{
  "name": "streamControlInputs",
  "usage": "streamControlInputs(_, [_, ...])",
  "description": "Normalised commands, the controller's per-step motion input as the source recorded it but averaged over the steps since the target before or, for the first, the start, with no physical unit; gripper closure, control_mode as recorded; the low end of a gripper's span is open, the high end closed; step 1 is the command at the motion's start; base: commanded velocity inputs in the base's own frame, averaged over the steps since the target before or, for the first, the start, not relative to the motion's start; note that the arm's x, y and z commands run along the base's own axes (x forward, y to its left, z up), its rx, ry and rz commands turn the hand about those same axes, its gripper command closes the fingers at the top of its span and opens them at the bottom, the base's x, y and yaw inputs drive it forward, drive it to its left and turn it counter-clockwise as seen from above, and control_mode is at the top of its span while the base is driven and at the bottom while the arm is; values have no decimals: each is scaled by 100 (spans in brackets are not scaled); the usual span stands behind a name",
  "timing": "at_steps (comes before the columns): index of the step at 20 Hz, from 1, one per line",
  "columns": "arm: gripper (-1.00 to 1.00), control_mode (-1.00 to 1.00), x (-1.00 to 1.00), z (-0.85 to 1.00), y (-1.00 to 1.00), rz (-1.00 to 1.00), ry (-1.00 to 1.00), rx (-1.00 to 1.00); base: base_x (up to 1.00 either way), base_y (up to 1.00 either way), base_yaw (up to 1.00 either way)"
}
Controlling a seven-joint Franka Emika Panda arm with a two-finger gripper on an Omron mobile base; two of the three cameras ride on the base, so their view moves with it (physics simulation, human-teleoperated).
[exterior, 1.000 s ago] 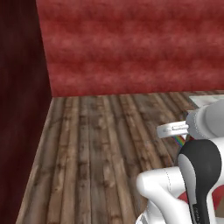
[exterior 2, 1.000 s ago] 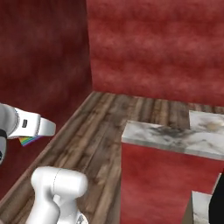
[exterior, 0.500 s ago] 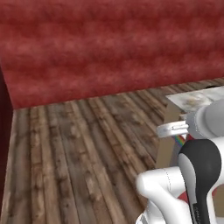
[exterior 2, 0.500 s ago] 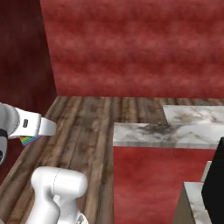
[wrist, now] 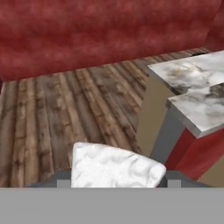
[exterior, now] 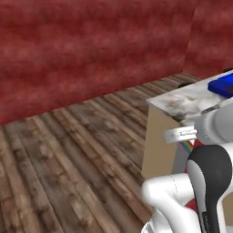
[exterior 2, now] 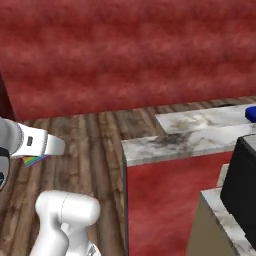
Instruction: Take the cupcake and cake from the fridge and place them on the empty tray on the dining counter.
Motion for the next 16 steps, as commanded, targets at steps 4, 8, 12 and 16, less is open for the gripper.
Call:
streamControlInputs(4, [100, 100, 0, 0, 0, 0, 0, 0, 77, 46, -66])
streamControlInputs(8, [100, 100, 0, 0, 0, 0, 0, 0, 73, 59, -70])
streamControlInputs(12, [100, 100, 0, 0, 0, 0, 0, 0, 66, 72, -71])
streamControlInputs(16, [100, 100, 0, 0, 0, 0, 0, 0, 49, 88, -69])
